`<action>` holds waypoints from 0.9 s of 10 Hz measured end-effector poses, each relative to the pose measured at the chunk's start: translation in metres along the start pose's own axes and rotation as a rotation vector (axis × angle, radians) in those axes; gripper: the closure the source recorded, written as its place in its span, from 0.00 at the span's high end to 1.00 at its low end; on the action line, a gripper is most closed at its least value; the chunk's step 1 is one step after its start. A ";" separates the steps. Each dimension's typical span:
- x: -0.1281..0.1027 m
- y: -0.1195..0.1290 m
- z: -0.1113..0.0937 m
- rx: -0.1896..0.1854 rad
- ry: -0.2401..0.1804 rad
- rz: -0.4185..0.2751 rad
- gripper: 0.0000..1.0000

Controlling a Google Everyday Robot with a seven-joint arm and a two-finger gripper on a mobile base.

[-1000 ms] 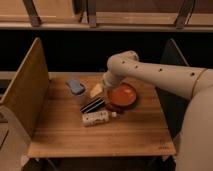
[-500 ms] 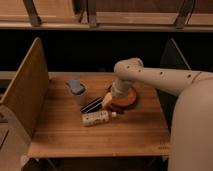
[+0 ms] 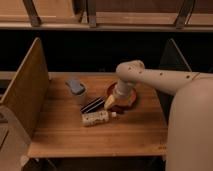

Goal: Drag the pepper across the table

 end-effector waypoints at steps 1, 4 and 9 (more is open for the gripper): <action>0.000 0.000 0.000 0.000 0.000 0.001 0.80; 0.001 -0.008 0.021 -0.028 0.079 0.068 0.80; 0.006 -0.036 0.043 -0.076 0.168 0.205 0.80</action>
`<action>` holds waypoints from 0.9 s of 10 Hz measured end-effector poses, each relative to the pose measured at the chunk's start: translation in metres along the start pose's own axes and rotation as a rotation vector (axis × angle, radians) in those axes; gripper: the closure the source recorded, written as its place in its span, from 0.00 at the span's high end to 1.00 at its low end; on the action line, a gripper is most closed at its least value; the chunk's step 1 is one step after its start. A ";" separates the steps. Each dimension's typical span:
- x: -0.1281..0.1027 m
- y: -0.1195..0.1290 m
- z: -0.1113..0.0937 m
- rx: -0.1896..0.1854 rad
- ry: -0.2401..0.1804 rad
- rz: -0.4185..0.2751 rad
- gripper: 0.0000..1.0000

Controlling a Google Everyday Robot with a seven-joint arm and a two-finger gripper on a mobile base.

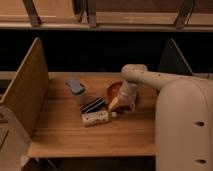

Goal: Drag the pepper across the table

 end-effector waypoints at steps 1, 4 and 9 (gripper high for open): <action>-0.001 -0.003 0.004 -0.014 0.010 0.017 0.80; -0.010 0.002 0.020 -0.070 0.025 0.008 0.80; -0.055 0.029 0.025 -0.060 -0.131 -0.212 0.80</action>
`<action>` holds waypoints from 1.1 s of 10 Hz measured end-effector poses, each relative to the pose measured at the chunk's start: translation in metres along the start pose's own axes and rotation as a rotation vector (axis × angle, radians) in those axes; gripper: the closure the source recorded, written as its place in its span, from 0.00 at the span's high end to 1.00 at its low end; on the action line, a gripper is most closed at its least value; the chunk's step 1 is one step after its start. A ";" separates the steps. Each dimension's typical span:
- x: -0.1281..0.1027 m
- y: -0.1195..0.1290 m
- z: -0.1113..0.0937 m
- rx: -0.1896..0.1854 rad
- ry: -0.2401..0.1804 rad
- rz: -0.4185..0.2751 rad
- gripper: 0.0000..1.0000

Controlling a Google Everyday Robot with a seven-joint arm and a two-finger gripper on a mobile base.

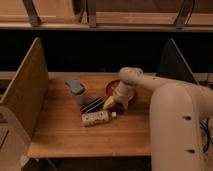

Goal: Drag the pepper across the table

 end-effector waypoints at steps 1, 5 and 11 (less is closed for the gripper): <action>-0.005 0.002 -0.004 0.024 -0.033 -0.051 0.80; 0.001 0.015 -0.004 0.066 -0.072 -0.159 0.80; -0.008 0.031 -0.003 0.059 -0.153 -0.169 0.80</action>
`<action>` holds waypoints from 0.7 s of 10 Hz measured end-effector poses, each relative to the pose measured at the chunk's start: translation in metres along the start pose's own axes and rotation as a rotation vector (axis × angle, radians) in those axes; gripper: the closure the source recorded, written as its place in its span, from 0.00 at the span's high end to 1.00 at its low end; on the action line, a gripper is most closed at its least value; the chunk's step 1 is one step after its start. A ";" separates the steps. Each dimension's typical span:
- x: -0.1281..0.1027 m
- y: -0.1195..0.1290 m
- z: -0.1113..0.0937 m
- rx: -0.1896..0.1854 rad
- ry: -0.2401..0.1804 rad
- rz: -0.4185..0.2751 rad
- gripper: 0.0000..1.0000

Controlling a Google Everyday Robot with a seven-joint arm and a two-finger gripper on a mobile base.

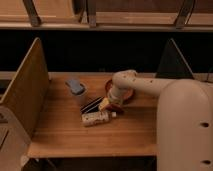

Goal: Drag the pepper across the table

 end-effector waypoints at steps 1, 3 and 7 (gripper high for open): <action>-0.001 -0.001 -0.001 0.002 -0.011 0.010 0.80; -0.001 -0.007 0.001 0.010 -0.024 0.050 0.80; -0.013 -0.023 0.021 -0.006 -0.038 0.175 0.80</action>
